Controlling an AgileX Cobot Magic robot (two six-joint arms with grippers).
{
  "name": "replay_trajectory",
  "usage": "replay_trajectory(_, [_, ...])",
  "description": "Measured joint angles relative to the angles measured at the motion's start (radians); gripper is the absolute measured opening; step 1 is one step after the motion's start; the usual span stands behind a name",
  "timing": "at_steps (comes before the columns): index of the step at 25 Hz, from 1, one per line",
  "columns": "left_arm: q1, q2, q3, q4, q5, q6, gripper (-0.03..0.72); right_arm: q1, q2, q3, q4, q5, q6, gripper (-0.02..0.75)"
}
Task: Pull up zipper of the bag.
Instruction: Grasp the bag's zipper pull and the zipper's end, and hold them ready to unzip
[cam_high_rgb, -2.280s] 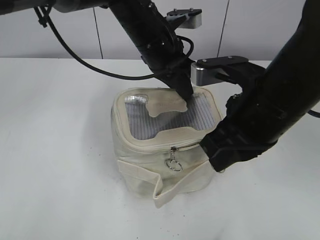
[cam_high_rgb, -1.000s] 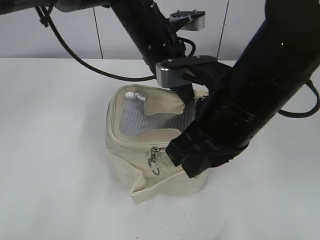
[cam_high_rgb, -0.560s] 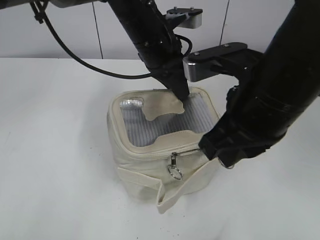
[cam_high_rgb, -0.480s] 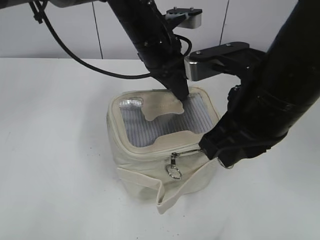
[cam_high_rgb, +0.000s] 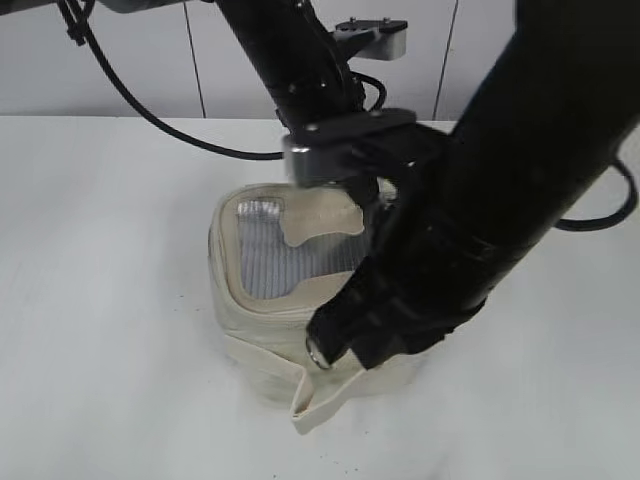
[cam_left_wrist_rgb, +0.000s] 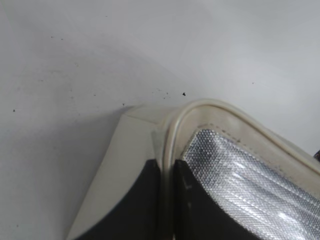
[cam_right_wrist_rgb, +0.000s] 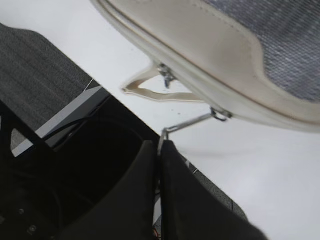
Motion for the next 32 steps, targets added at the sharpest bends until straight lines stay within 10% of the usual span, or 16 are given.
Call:
replay_trajectory(20, [-0.011, -0.002, 0.000, 0.007, 0.013, -0.013, 0.039, 0.048, 0.042, -0.055, 0.029, -0.043, -0.059, 0.020])
replay_trajectory(27, [-0.009, -0.002, 0.000, 0.015, 0.005, -0.018, 0.056, 0.054, 0.035, -0.058, -0.111, 0.022, 0.091, 0.382])
replay_trajectory(32, [-0.008, -0.005, -0.002, 0.025, 0.004, -0.021, 0.225, 0.050, 0.035, -0.058, -0.154, 0.027, 0.094, 0.622])
